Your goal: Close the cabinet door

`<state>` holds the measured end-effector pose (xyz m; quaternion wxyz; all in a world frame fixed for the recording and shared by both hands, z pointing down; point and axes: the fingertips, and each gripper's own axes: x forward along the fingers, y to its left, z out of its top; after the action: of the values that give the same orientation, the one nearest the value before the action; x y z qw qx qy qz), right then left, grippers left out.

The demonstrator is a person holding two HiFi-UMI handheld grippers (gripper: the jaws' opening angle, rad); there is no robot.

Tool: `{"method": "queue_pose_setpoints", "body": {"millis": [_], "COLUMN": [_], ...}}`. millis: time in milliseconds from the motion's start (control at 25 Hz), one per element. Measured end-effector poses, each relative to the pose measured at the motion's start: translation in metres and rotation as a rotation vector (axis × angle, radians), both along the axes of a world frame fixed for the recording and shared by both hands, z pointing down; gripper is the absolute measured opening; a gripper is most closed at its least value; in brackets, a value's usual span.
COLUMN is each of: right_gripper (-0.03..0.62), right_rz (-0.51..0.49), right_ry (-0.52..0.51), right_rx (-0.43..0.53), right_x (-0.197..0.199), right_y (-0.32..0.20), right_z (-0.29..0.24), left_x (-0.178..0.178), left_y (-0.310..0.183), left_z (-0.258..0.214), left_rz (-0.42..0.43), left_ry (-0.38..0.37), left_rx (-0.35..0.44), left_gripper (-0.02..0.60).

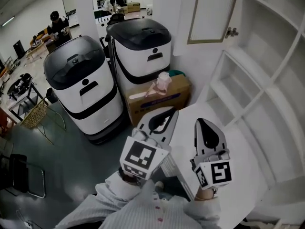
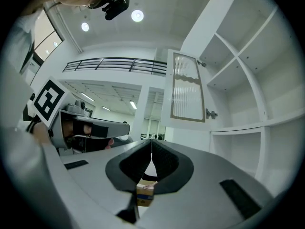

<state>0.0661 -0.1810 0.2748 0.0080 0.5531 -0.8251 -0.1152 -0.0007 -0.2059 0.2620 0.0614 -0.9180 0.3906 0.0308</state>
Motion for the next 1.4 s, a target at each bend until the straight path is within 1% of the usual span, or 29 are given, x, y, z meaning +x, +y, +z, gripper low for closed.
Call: {"method": "queue_pose_setpoints", "body": {"millis": [200, 400, 760, 1040, 1240, 1400], "right_gripper": [0.014, 0.014, 0.014, 0.014, 0.014, 0.014], "right_rz": [-0.019, -0.023, 0.014, 0.015, 0.007, -0.005], "right_ry": [-0.003, -0.003, -0.016, -0.017, -0.022, -0.025], "right_rx": [-0.011, -0.023, -0.026, -0.027, -0.032, -0.032], "right_x": [0.015, 0.016, 0.012, 0.005, 0.001, 0.0], "right_y": [-0.039, -0.072, -0.135, -0.155, -0.159, -0.163], "right_z": [0.003, 0.005, 0.001, 0.001, 0.006, 0.007], "left_x": [0.012, 0.011, 0.012, 0.007, 0.0, -0.009], "left_y": [-0.039, -0.073, -0.136, -0.153, -0.159, -0.163], "left_z": [0.002, 0.003, -0.01, -0.023, -0.041, -0.057], "left_rz": [-0.023, -0.034, 0.021, 0.039, 0.026, 0.02], "left_ry": [0.004, 0.002, -0.023, -0.015, 0.009, 0.045], "left_rx": [-0.01, -0.02, -0.007, 0.006, 0.036, 0.056], "left_gripper": [0.009, 0.009, 0.009, 0.009, 0.009, 0.011]}}
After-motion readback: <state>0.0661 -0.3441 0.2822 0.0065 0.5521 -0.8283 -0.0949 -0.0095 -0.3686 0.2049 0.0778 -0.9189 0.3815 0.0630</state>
